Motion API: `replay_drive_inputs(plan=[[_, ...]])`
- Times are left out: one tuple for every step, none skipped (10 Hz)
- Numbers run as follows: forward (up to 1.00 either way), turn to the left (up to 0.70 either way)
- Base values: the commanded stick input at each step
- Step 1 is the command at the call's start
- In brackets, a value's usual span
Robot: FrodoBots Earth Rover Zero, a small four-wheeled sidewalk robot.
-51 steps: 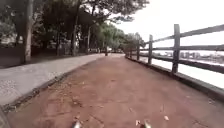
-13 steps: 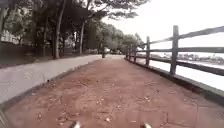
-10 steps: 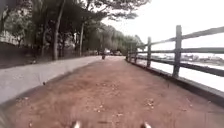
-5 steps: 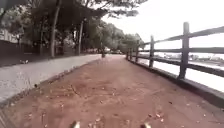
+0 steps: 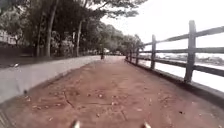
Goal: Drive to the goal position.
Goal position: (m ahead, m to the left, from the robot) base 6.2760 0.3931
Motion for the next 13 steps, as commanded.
replay_drive_inputs(plan=[[0.50,0.00],[0.50,0.00],[0.50,0.00],[0.50,0.00],[0.50,0.00],[0.50,0.00],[0.50,0.00],[0.50,0.00],[0.50,0.00],[0.50,0.00],[0.50,0.00],[0.50,0.00],[0.50,0.00]])
